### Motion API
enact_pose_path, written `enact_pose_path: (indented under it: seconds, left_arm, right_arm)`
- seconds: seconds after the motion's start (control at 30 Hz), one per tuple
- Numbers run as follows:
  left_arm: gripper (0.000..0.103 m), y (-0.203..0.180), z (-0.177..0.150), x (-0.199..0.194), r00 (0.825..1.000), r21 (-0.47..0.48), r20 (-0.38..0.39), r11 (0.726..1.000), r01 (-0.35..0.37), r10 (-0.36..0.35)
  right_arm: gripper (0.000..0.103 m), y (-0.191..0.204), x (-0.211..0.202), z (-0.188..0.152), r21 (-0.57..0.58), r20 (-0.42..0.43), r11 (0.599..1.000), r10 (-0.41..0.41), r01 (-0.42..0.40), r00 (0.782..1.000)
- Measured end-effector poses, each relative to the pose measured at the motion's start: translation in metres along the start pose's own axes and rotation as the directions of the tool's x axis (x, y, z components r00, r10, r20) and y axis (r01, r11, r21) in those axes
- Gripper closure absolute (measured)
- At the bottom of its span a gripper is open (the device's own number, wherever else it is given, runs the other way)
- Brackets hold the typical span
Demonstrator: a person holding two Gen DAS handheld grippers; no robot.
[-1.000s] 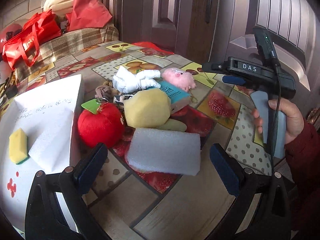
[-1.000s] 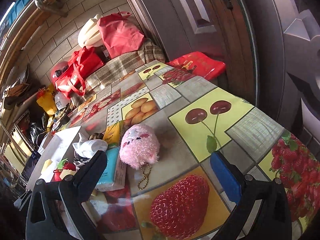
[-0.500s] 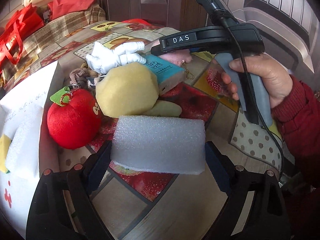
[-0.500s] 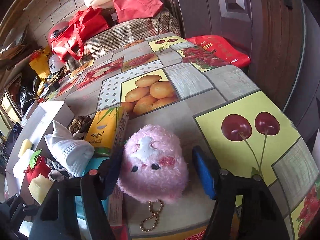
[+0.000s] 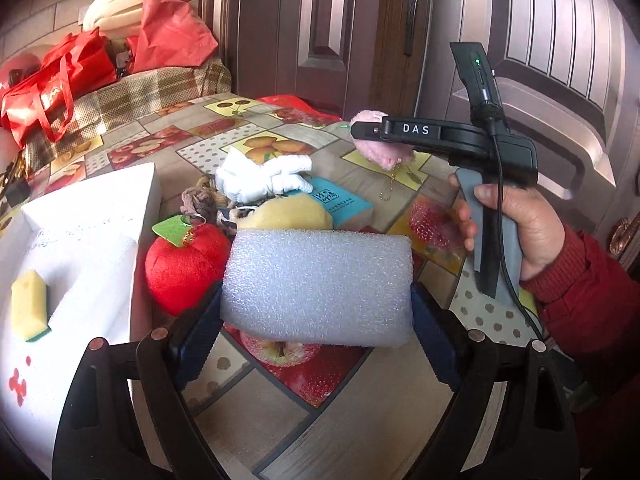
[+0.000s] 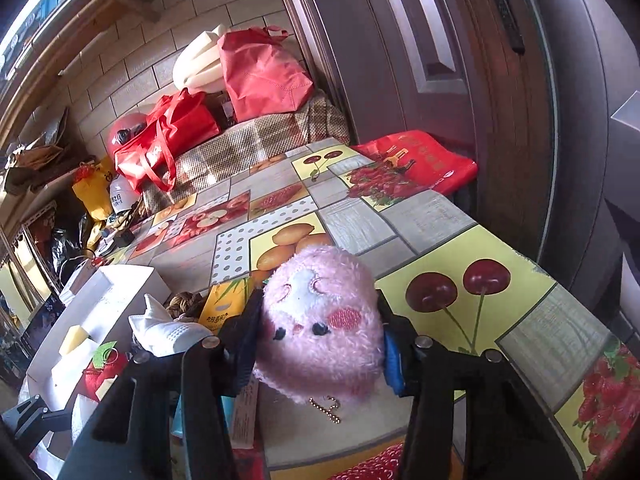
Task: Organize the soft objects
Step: 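Reach the right gripper to the pink fluffy plush and grasp it, then grasp the white foam block with the left gripper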
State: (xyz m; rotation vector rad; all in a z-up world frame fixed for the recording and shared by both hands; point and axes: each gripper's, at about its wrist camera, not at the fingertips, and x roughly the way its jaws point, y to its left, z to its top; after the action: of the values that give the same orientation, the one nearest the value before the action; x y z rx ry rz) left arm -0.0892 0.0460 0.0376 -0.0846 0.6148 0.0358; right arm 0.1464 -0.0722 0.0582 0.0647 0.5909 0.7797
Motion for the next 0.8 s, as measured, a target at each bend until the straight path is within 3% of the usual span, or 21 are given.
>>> enact_pose_path:
  seconds: [0.13,0.3,0.6,0.8]
  left_arm:
    - [0.014,0.002,0.000,-0.032,0.982,-0.020,0.176,0.997,-0.069,0.072]
    - [0.014,0.008,-0.003,-0.057,0.943,-0.051,0.291,0.987,-0.149,0.158]
    - [0.014,0.023,-0.009,-0.073,0.905,-0.087,0.347,0.969,-0.232,0.248]
    - [0.013,0.050,-0.016,-0.085,0.872,-0.149,0.349,0.939,-0.310,0.343]
  right_arm:
    - [0.052,0.004,-0.023,0.000,0.014,0.112,1.000,-0.029,0.028,0.993]
    - [0.052,0.011,-0.043,-0.003,0.015,0.195,1.000,-0.007,0.004,0.981]
    - [0.052,0.055,-0.059,-0.018,-0.119,0.221,0.991,0.084,-0.058,0.972]
    - [0.052,0.078,-0.055,-0.024,-0.172,0.201,0.979,0.142,-0.107,0.969]
